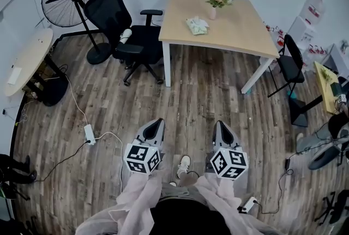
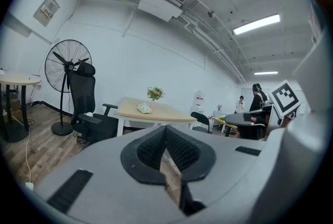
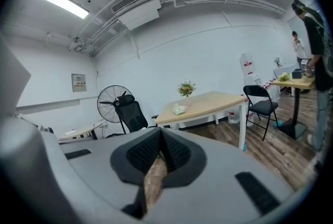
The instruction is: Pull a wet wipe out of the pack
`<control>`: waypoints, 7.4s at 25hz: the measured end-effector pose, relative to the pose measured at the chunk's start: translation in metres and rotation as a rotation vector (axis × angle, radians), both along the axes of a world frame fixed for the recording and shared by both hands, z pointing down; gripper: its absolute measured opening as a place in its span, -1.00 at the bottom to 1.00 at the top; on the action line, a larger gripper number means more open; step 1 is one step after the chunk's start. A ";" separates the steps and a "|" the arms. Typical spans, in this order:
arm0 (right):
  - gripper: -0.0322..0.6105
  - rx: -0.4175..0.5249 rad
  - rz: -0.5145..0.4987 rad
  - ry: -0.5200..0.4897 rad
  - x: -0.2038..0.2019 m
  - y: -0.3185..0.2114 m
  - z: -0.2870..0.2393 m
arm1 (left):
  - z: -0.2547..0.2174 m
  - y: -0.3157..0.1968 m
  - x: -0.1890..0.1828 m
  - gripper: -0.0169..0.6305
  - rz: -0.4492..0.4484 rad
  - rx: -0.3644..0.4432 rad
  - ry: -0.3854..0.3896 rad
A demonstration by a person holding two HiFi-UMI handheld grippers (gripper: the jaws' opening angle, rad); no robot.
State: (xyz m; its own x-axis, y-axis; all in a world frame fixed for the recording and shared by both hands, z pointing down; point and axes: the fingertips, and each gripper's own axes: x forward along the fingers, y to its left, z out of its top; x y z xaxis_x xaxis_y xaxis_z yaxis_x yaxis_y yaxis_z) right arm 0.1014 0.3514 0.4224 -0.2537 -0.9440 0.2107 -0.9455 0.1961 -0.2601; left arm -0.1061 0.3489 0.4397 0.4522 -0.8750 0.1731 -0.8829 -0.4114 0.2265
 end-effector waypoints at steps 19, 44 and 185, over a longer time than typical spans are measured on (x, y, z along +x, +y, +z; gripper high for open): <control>-0.87 0.012 -0.057 0.011 0.022 -0.140 -0.002 | -0.001 -0.129 0.025 -0.91 -0.041 0.016 -0.004; -0.87 -0.034 -0.055 0.004 0.058 -0.198 0.021 | 0.014 -0.193 0.064 -0.91 -0.040 -0.013 -0.008; -0.86 -0.219 -0.175 0.015 0.004 -0.766 0.073 | 0.047 -0.752 0.035 -0.91 -0.070 -0.136 -0.047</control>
State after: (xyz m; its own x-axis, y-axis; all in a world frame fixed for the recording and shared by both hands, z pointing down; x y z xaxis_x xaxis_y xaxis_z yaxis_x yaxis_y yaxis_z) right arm 0.1051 -0.4142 0.4953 -0.4045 -0.8175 0.4099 -0.9062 0.2978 -0.3003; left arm -0.0716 -0.4029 0.4863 0.3794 -0.8711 0.3118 -0.9193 -0.3168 0.2334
